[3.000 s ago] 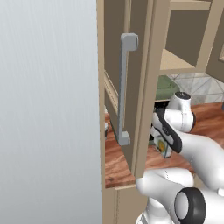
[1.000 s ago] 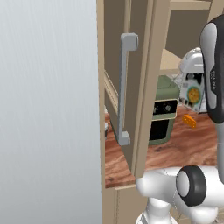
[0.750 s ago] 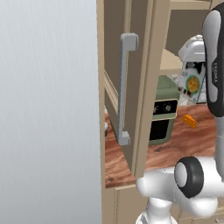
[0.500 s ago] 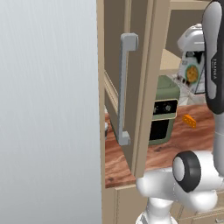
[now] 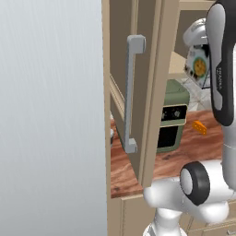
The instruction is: Pick the cereal and canned food from the counter and place them in the cabinets closest to them.
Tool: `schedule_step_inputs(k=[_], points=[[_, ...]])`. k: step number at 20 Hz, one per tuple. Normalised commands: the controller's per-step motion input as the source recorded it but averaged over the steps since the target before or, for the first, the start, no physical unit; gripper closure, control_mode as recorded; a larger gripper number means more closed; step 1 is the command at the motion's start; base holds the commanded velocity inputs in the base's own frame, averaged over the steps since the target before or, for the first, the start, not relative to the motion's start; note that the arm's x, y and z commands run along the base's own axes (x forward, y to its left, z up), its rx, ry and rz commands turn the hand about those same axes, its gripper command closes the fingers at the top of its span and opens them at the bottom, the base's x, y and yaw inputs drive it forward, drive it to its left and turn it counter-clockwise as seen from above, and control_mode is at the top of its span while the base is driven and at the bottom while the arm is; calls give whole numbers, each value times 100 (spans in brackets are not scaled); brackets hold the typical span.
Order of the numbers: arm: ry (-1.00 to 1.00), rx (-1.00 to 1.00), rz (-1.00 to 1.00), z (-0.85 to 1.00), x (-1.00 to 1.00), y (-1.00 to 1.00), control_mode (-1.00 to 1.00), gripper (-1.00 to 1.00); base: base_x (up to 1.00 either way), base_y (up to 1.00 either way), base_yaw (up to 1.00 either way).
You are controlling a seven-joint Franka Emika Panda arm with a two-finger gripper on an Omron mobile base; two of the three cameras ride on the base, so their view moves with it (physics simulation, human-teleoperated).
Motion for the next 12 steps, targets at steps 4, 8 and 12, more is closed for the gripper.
schedule_step_inputs(k=[4, 8, 12], points=[[-20, -2, 2, -25, -2, 2, -100, 100, 0, 0, 0], [-1, 0, 2, -14, -2, -1, -100, 100, 0, 0, 0], [0, -5, 2, -39, 0, 0, -100, 100, 0, 0, 0]])
